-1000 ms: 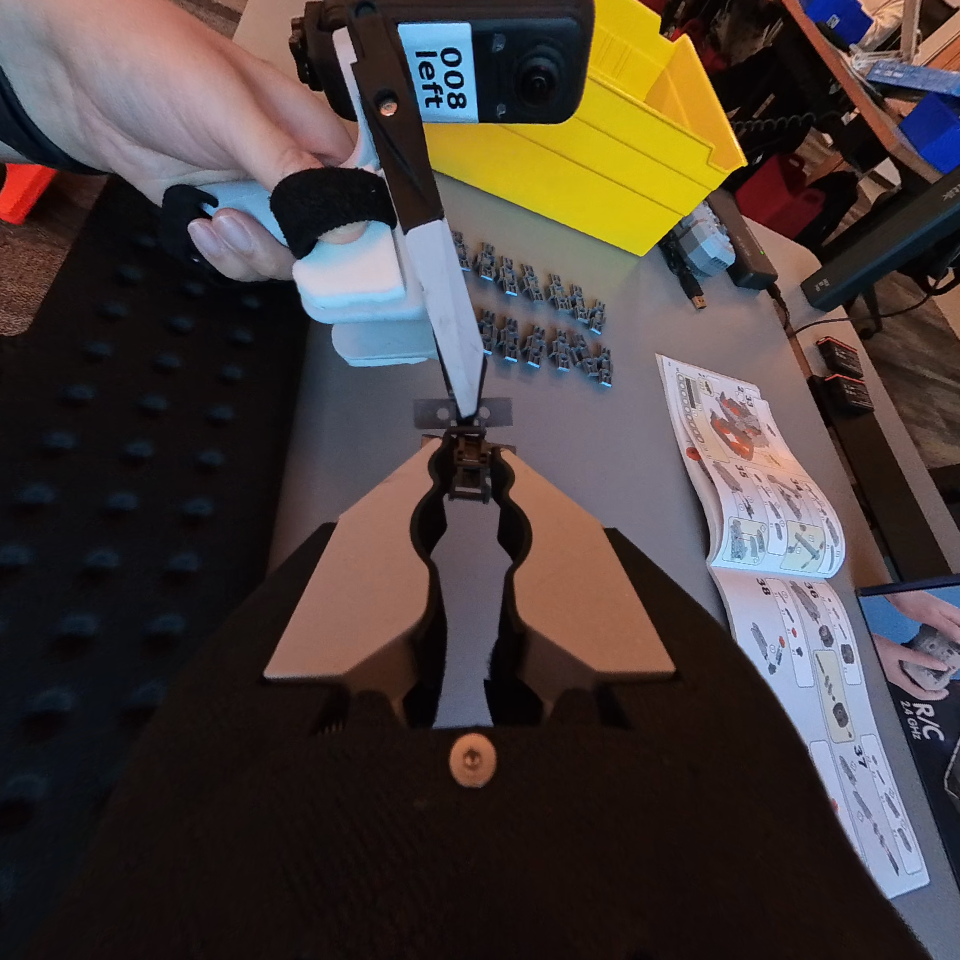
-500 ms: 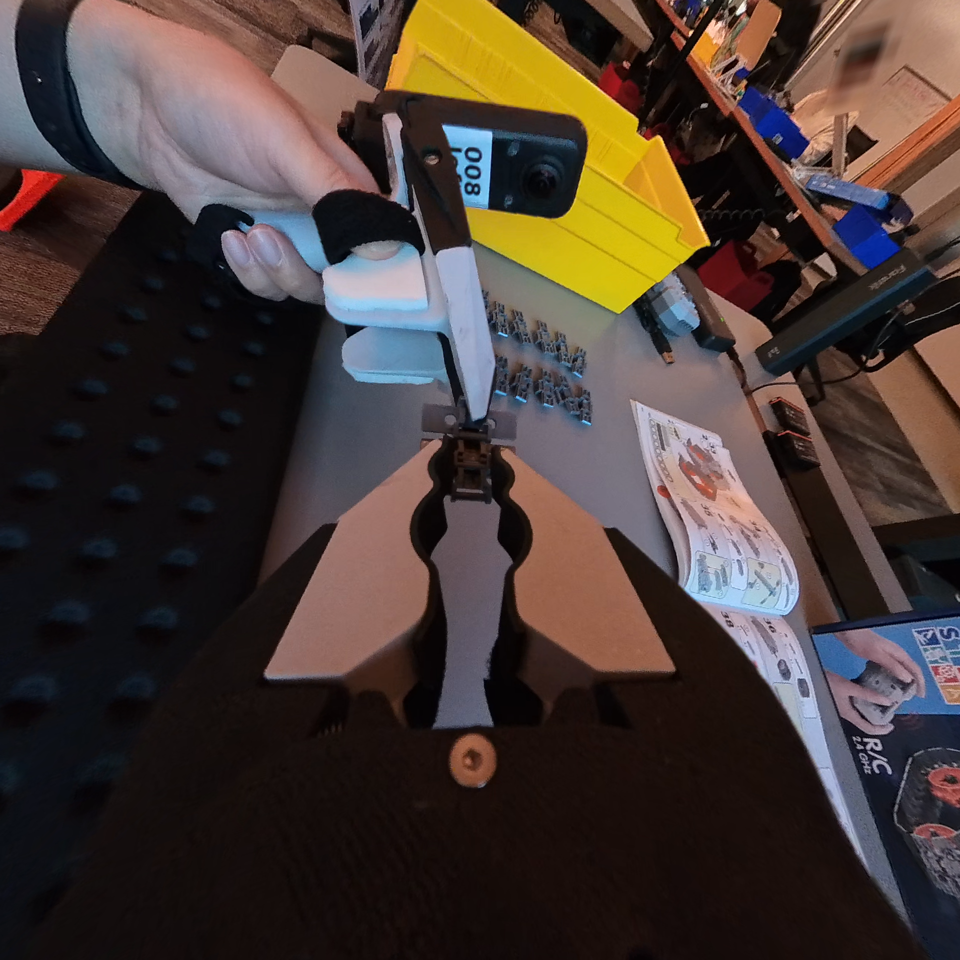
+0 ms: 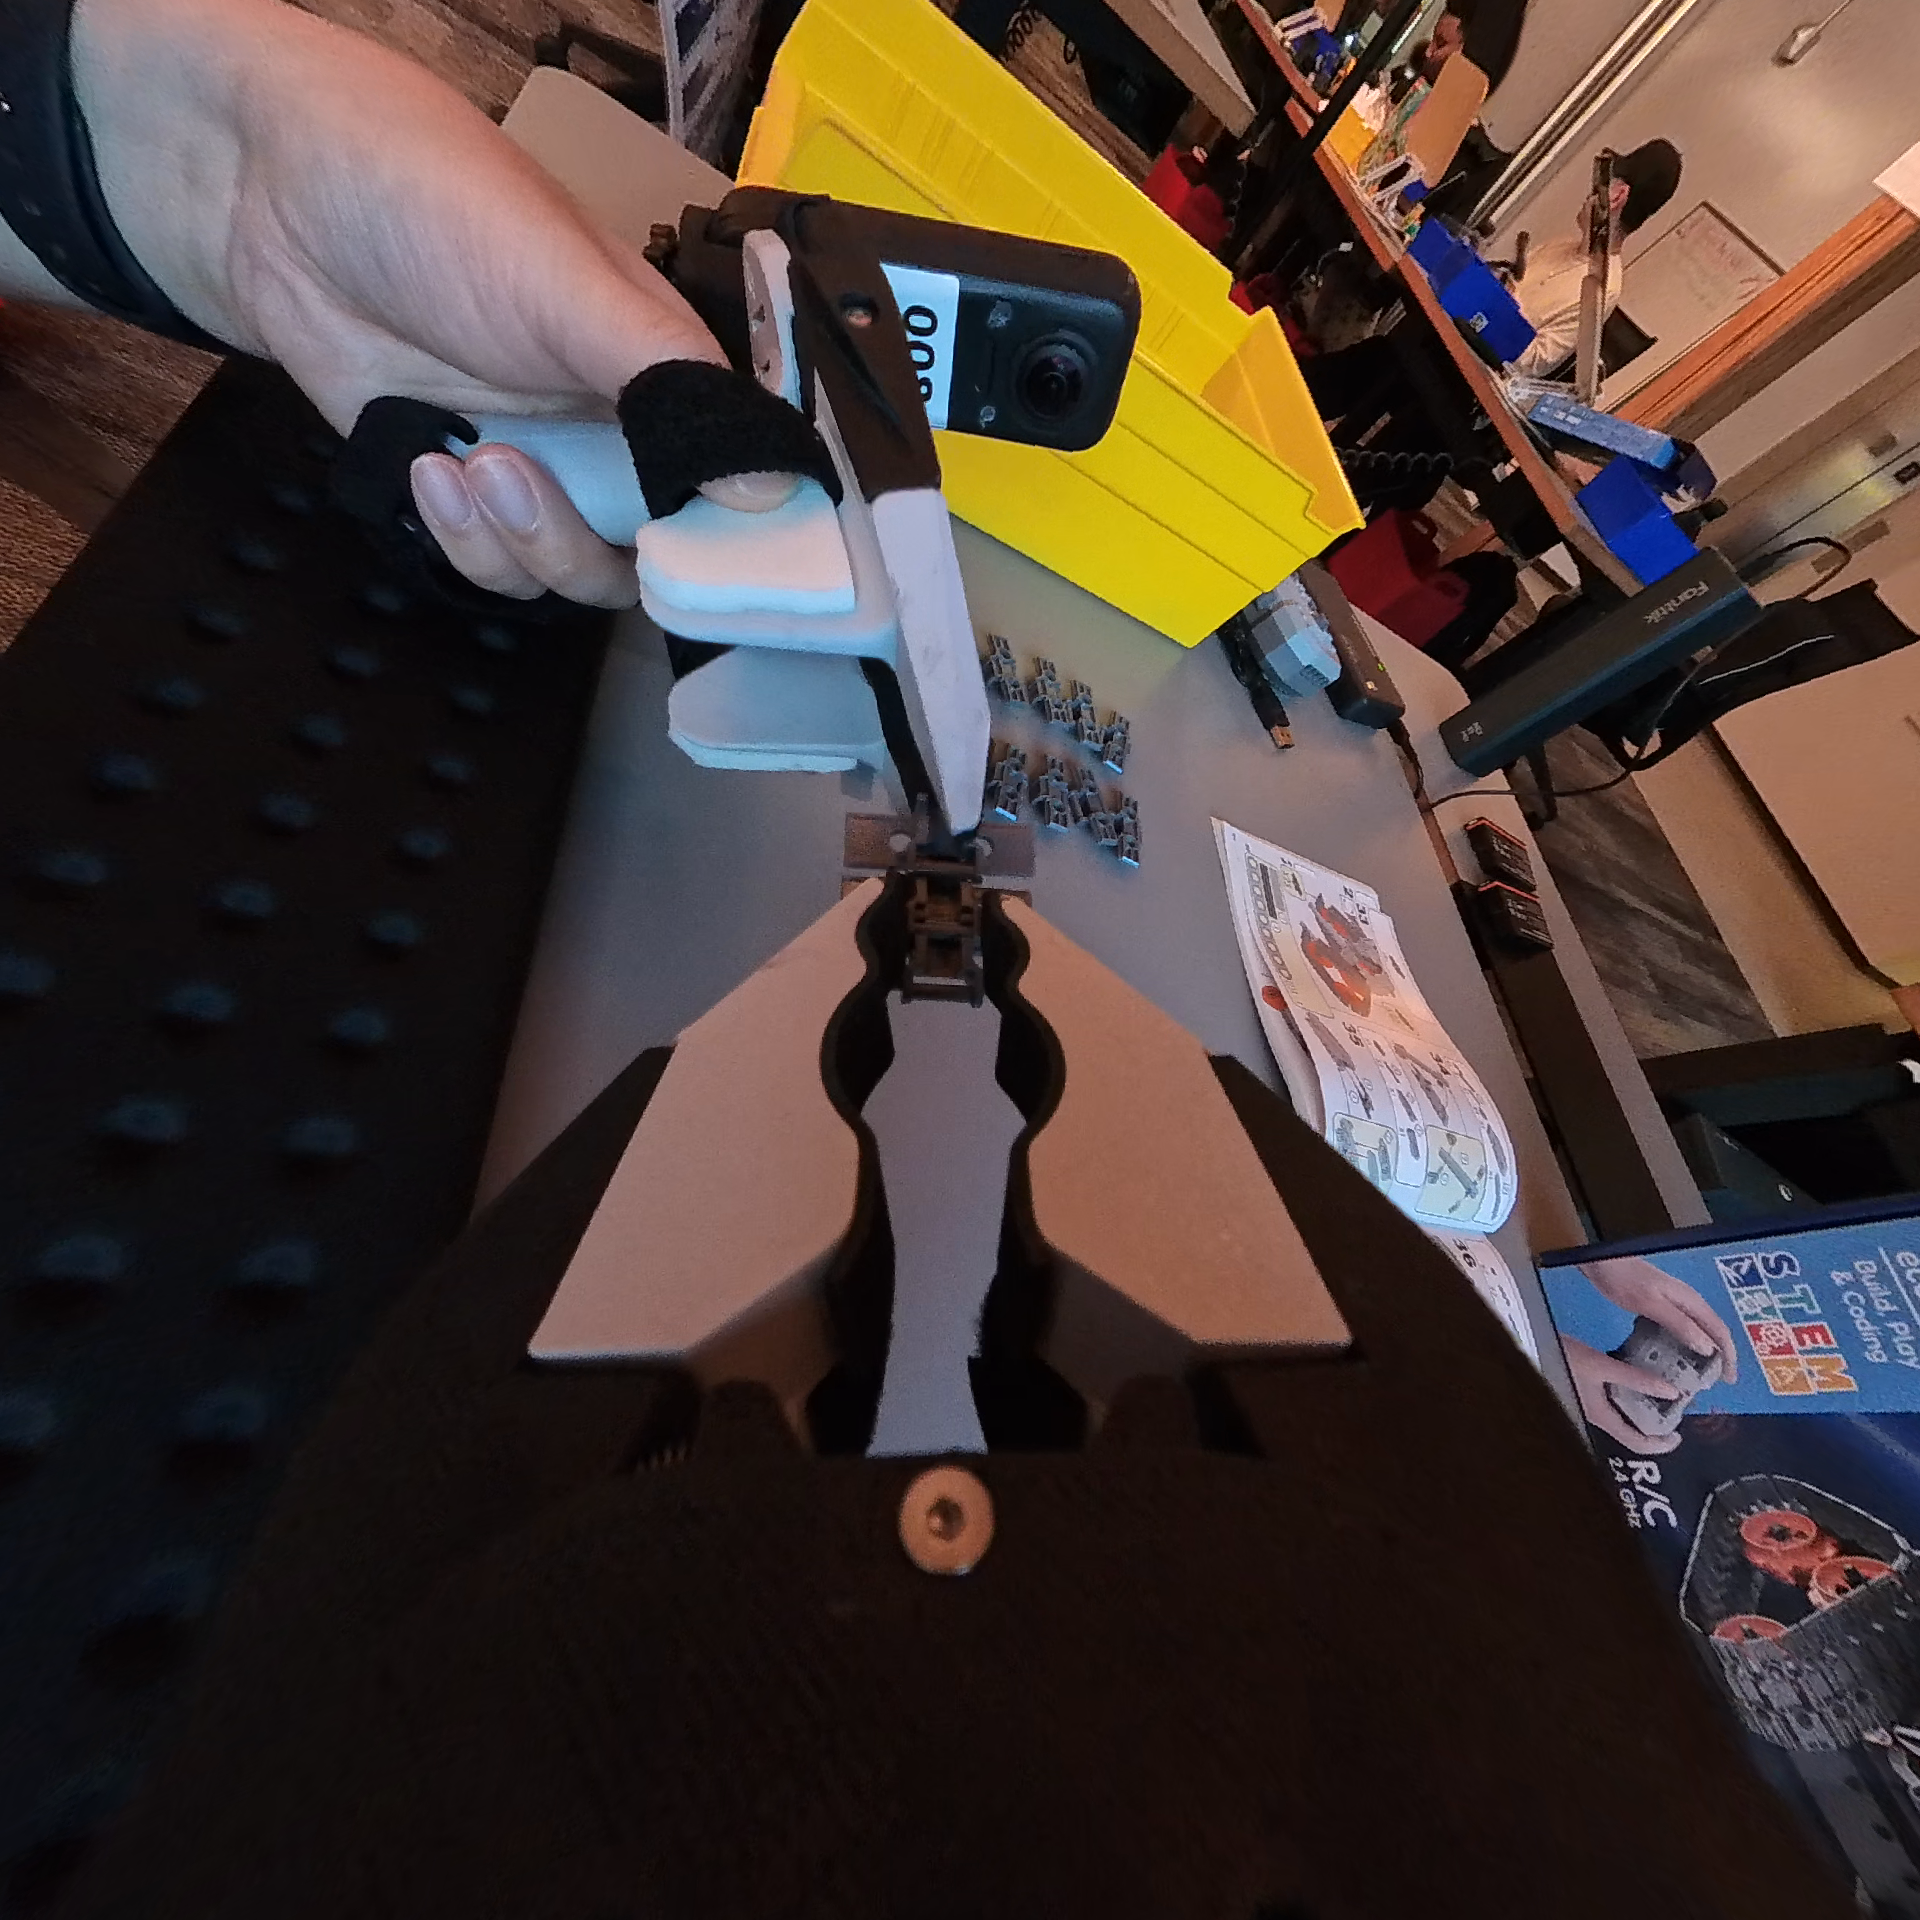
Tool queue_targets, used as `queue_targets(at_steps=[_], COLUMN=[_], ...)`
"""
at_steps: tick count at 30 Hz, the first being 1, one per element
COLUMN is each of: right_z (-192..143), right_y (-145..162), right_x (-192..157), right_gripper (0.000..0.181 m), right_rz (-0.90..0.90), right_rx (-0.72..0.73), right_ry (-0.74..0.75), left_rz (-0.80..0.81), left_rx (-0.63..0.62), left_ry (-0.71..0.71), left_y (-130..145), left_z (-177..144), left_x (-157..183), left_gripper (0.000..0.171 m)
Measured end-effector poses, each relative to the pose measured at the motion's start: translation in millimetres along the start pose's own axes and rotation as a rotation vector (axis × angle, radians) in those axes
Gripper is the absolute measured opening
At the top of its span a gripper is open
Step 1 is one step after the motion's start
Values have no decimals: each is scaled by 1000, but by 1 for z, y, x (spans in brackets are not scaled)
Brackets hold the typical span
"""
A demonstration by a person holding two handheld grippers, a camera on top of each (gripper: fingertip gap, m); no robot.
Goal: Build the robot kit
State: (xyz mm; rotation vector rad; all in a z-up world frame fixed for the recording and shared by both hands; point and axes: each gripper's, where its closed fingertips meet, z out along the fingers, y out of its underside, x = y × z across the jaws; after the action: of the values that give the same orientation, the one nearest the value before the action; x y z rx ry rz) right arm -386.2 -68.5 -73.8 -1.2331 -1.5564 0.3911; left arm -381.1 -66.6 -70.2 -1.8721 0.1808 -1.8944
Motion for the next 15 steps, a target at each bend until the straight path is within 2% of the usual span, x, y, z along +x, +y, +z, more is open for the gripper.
queue_targets(at_steps=[6,15], right_z=[0,1], right_y=[-1,-1], right_x=[2,4], right_gripper=[11,12], right_rz=[8,-31], right_rx=[2,-10], right_ry=[11,55], left_rz=[8,48], left_rx=[9,33], left_ry=[-1,-74], left_y=[-1,-3], left_z=[0,3], left_x=[0,-6], left_gripper=[7,8])
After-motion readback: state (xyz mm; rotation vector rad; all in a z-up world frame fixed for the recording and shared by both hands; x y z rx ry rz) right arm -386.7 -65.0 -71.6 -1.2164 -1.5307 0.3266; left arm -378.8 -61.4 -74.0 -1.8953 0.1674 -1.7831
